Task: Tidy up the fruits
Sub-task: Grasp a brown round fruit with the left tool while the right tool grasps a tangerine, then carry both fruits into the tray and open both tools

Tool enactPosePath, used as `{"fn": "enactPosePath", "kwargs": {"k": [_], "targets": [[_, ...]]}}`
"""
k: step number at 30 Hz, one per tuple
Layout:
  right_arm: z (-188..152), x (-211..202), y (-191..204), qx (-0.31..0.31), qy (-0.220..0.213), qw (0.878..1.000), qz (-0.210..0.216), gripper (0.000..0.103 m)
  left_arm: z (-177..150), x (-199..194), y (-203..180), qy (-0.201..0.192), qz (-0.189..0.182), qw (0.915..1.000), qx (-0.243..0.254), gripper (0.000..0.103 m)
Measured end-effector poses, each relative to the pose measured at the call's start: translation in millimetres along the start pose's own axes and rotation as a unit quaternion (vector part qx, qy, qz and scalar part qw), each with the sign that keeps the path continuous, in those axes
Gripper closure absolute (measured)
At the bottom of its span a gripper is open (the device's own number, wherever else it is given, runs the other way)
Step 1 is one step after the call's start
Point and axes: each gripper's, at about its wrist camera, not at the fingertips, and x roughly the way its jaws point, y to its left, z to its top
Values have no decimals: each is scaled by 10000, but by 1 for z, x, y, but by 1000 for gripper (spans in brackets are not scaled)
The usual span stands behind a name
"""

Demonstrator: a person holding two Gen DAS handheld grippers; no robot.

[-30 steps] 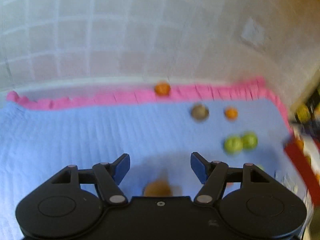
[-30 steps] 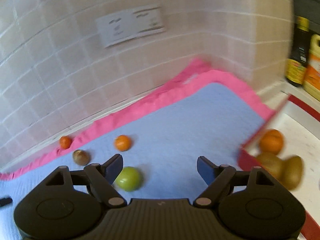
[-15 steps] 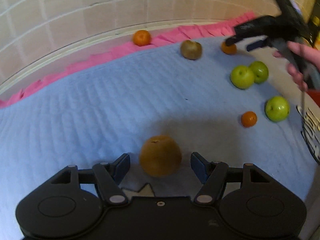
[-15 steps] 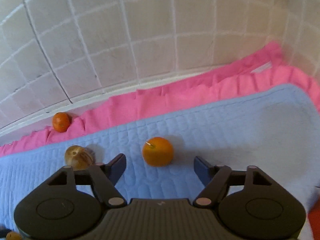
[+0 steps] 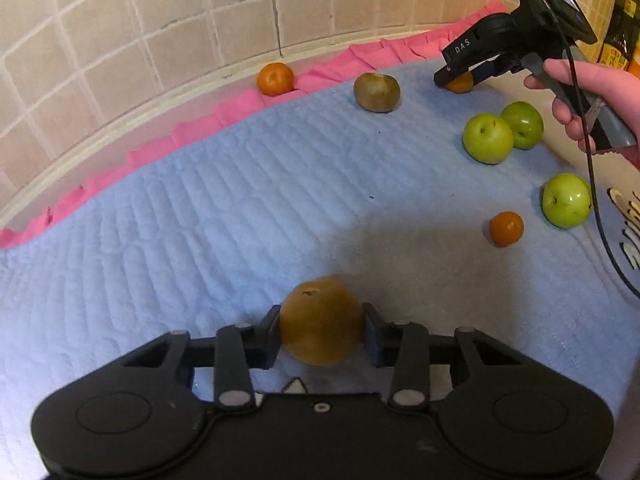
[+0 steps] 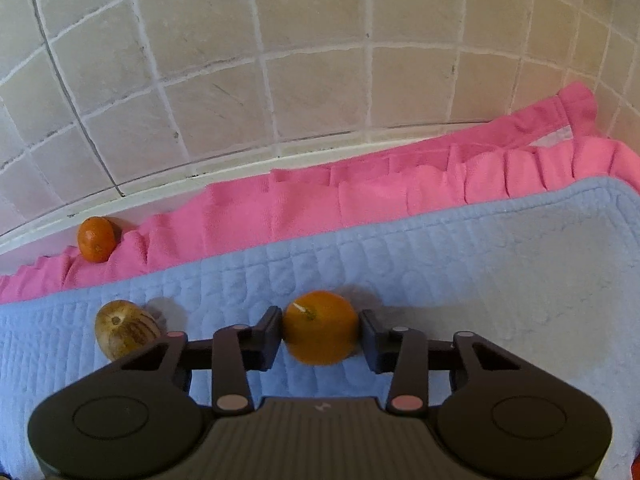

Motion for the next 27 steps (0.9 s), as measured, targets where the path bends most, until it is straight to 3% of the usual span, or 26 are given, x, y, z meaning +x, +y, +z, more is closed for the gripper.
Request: {"fn": "enactPosePath", "kwargs": {"k": [5, 8, 14, 18, 21, 27], "targets": [[-7, -27, -8, 150, -211, 9995, 179, 60, -2, -10, -11, -147, 187, 9994, 245, 56], [-13, -56, -16, 211, -448, 9986, 197, 60, 2, -24, -18, -358, 119, 9990, 256, 56], [-38, -129, -47, 465, -985, 9939, 162, 60, 22, -53, -36, -678, -375, 9970, 7, 56], [-63, -176, -87, 718, -1228, 9898, -115, 60, 53, -63, -67, -984, -719, 9924, 183, 57], [-81, -208, -126, 1012, -1368, 9845, -423, 60, 84, -66, -107, -1212, -1019, 9860, 530, 57], [-121, -262, -218, 1659, -1371, 9691, -1209, 60, 159, -64, -211, -1560, -1912, 9602, 1308, 57]]}}
